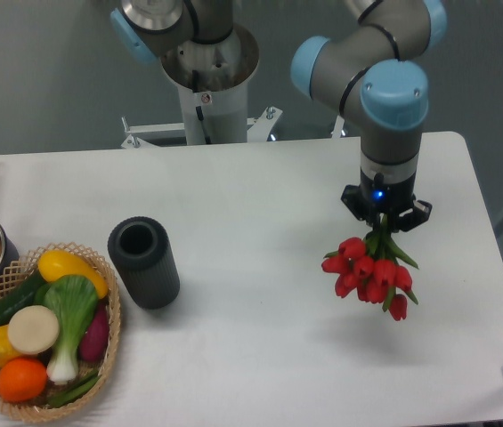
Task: Insert the flowers into the vase
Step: 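Carry the red tulip bunch with the gripper toward the black vase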
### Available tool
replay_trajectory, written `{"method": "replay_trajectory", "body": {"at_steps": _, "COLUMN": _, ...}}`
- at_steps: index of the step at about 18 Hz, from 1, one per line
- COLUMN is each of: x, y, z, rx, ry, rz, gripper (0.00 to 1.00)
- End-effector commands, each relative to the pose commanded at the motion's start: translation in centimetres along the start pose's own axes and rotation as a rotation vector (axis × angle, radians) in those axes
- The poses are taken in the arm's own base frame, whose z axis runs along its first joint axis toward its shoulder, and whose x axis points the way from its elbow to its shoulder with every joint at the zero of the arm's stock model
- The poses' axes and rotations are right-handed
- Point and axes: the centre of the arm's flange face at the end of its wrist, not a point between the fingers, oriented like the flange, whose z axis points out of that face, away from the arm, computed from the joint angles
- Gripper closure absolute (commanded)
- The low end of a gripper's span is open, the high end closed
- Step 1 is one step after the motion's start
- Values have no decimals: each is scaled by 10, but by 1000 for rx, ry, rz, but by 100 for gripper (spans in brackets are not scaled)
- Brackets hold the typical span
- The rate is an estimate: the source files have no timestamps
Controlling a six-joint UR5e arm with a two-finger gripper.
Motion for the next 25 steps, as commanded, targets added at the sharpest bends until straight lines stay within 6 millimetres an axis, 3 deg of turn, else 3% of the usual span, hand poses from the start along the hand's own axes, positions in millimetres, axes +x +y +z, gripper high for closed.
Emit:
{"method": "replay_trajectory", "body": {"at_steps": 7, "x": 22, "y": -18, "z": -45, "rx": 171, "ry": 28, "rz": -16, "gripper": 100}}
{"method": "replay_trajectory", "body": {"at_steps": 14, "x": 56, "y": -54, "z": -112, "rx": 560, "ry": 142, "rz": -128, "gripper": 100}}
{"method": "replay_trajectory", "body": {"at_steps": 21, "x": 73, "y": -81, "z": -135, "rx": 902, "ry": 377, "rz": -122, "gripper": 100}}
{"method": "replay_trajectory", "body": {"at_steps": 25, "x": 83, "y": -90, "z": -142, "rx": 992, "ry": 453, "rz": -104, "gripper": 100}}
